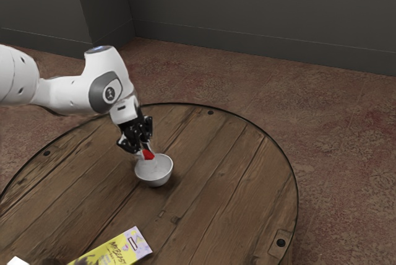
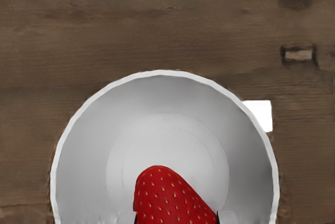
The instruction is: Take strawberry from the bowl
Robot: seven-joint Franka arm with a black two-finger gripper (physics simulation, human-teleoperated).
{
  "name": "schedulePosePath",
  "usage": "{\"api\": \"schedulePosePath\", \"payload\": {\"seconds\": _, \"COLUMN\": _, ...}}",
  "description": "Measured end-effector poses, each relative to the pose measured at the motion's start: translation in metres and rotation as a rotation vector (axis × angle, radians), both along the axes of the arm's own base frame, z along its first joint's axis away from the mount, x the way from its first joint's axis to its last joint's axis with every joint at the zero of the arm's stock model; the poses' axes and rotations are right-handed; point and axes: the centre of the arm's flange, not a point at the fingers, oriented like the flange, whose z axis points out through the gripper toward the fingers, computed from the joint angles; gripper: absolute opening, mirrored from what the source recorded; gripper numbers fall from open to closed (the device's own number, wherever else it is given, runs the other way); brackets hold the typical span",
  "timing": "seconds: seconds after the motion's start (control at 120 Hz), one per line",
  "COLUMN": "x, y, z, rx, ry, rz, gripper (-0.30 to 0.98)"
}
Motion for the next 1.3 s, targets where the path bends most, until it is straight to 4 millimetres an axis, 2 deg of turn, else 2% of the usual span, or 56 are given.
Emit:
{"api": "schedulePosePath", "payload": {"seconds": 0.075, "x": -0.007, "y": 0.0, "z": 0.064, "rx": 0.008, "ry": -0.093, "rz": -0.007, "gripper": 0.0}}
{"api": "schedulePosePath", "payload": {"seconds": 0.158, "x": -0.003, "y": -0.009, "z": 0.108, "rx": 0.009, "ry": -0.165, "rz": -0.029, "gripper": -0.02}}
{"api": "schedulePosePath", "payload": {"seconds": 0.217, "x": 0.009, "y": -0.02, "z": 0.13, "rx": 0.006, "ry": -0.204, "rz": -0.052, "gripper": -0.02}}
{"api": "schedulePosePath", "payload": {"seconds": 0.267, "x": 0.022, "y": -0.037, "z": 0.133, "rx": -0.003, "ry": -0.215, "rz": -0.082, "gripper": -0.03}}
{"api": "schedulePosePath", "payload": {"seconds": 0.35, "x": 0.038, "y": -0.094, "z": 0.114, "rx": -0.028, "ry": -0.19, "rz": -0.177, "gripper": -0.03}}
{"api": "schedulePosePath", "payload": {"seconds": 0.417, "x": 0.042, "y": -0.132, "z": 0.085, "rx": -0.045, "ry": -0.144, "rz": -0.236, "gripper": -0.03}}
{"api": "schedulePosePath", "payload": {"seconds": 0.508, "x": 0.043, "y": -0.168, "z": 0.031, "rx": -0.064, "ry": -0.064, "rz": -0.286, "gripper": -0.03}}
{"api": "schedulePosePath", "payload": {"seconds": 0.567, "x": 0.041, "y": -0.185, "z": 0.006, "rx": -0.07, "ry": -0.031, "rz": -0.306, "gripper": -0.04}}
{"api": "schedulePosePath", "payload": {"seconds": 0.667, "x": 0.04, "y": -0.194, "z": -0.021, "rx": -0.077, "ry": -0.002, "rz": -0.31, "gripper": -0.01}}
{"api": "schedulePosePath", "payload": {"seconds": 0.775, "x": 0.038, "y": -0.192, "z": -0.04, "rx": -0.08, "ry": 0.027, "rz": -0.298, "gripper": 0.2}}
{"api": "schedulePosePath", "payload": {"seconds": 0.9, "x": 0.037, "y": -0.189, "z": -0.049, "rx": -0.079, "ry": 0.047, "rz": -0.285, "gripper": 0.39}}
{"api": "schedulePosePath", "payload": {"seconds": 0.95, "x": 0.031, "y": -0.184, "z": -0.044, "rx": -0.074, "ry": 0.048, "rz": -0.276, "gripper": 0.43}}
{"api": "schedulePosePath", "payload": {"seconds": 0.983, "x": 0.023, "y": -0.177, "z": -0.03, "rx": -0.067, "ry": 0.039, "rz": -0.264, "gripper": 0.46}}
{"api": "schedulePosePath", "payload": {"seconds": 1.033, "x": 0.003, "y": -0.154, "z": 0.014, "rx": -0.049, "ry": -0.004, "rz": -0.221, "gripper": 0.49}}
{"api": "schedulePosePath", "payload": {"seconds": 1.117, "x": -0.028, "y": -0.107, "z": 0.122, "rx": 0.013, "ry": -0.108, "rz": -0.119, "gripper": 0.54}}
{"api": "schedulePosePath", "payload": {"seconds": 1.175, "x": -0.032, "y": -0.078, "z": 0.213, "rx": 0.073, "ry": -0.182, "rz": -0.025, "gripper": 0.58}}
{"api": "schedulePosePath", "payload": {"seconds": 1.208, "x": -0.036, "y": -0.066, "z": 0.252, "rx": 0.098, "ry": -0.199, "rz": 0.031, "gripper": 0.59}}
{"api": "schedulePosePath", "payload": {"seconds": 1.25, "x": -0.042, "y": -0.057, "z": 0.279, "rx": 0.122, "ry": -0.19, "rz": 0.099, "gripper": 0.61}}
{"api": "schedulePosePath", "payload": {"seconds": 1.3, "x": -0.051, "y": -0.053, "z": 0.292, "rx": 0.142, "ry": -0.158, "rz": 0.171, "gripper": 0.62}}
